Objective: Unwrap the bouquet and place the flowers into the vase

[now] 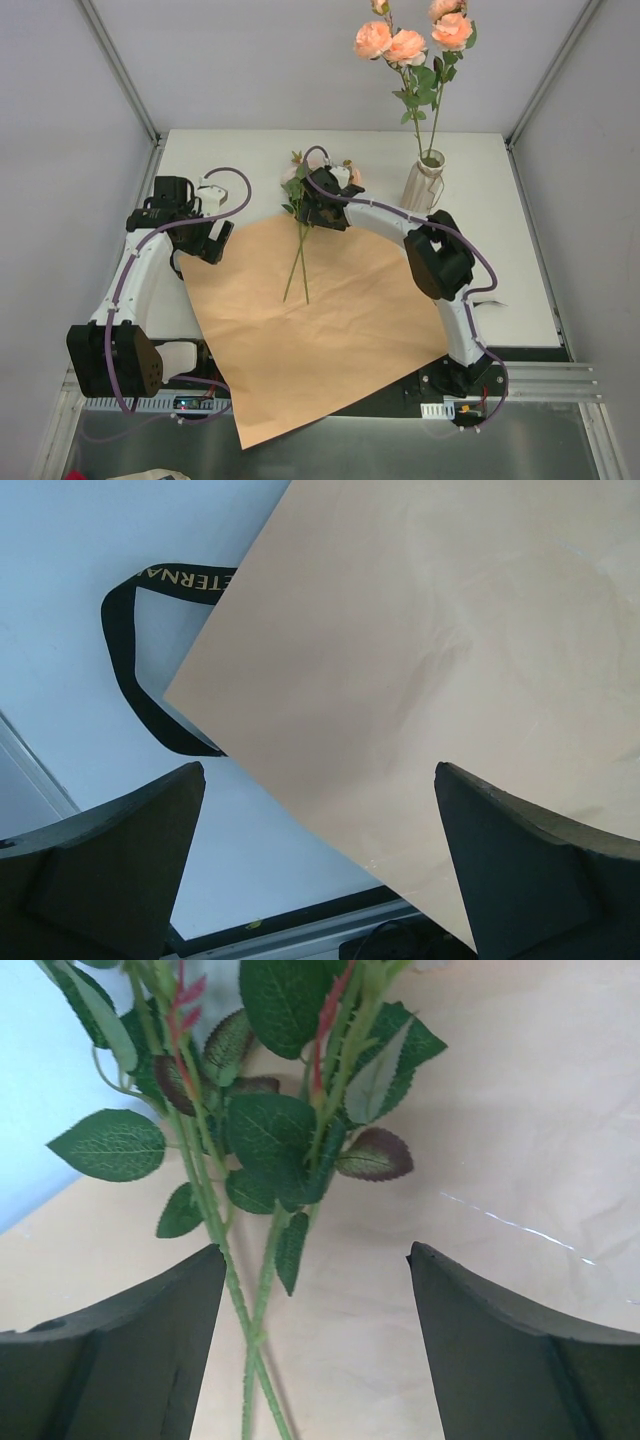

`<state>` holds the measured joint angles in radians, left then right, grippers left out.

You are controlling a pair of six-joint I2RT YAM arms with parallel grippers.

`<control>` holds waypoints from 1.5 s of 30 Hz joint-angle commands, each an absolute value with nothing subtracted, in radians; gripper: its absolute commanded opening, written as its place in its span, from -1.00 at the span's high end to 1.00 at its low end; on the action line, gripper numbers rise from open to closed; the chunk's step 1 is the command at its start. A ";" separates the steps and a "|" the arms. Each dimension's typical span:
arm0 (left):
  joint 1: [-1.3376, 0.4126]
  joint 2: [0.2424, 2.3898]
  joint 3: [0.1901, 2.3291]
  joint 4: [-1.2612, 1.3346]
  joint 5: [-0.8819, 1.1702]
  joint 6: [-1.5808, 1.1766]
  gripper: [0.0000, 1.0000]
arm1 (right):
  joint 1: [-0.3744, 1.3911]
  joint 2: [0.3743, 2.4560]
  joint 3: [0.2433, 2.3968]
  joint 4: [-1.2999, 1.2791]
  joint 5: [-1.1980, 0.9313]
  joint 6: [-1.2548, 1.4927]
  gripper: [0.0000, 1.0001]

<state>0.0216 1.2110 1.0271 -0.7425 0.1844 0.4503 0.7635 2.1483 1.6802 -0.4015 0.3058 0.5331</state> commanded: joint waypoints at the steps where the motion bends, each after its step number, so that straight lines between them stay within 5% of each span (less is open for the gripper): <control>1: 0.032 1.187 1.014 -0.738 0.169 0.477 -0.98 | 0.769 2.164 1.747 -0.365 0.295 0.569 -0.54; 20: 0.032 1.187 0.979 -0.712 0.141 0.505 -0.98 | 0.787 2.273 1.874 -0.535 0.388 0.584 -0.04; 32: 0.032 1.155 0.977 -0.713 0.123 0.511 -0.98 | 0.787 2.231 1.852 -0.468 0.394 0.585 0.98; 45: 0.032 1.147 0.966 -0.715 0.140 0.489 -0.98 | 0.851 1.803 1.594 -0.141 0.410 0.358 0.98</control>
<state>0.0216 1.1633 0.9768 -0.7147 0.1448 0.4900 0.8074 1.9724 1.6024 -0.3149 0.4007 0.4755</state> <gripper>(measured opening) 0.992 0.057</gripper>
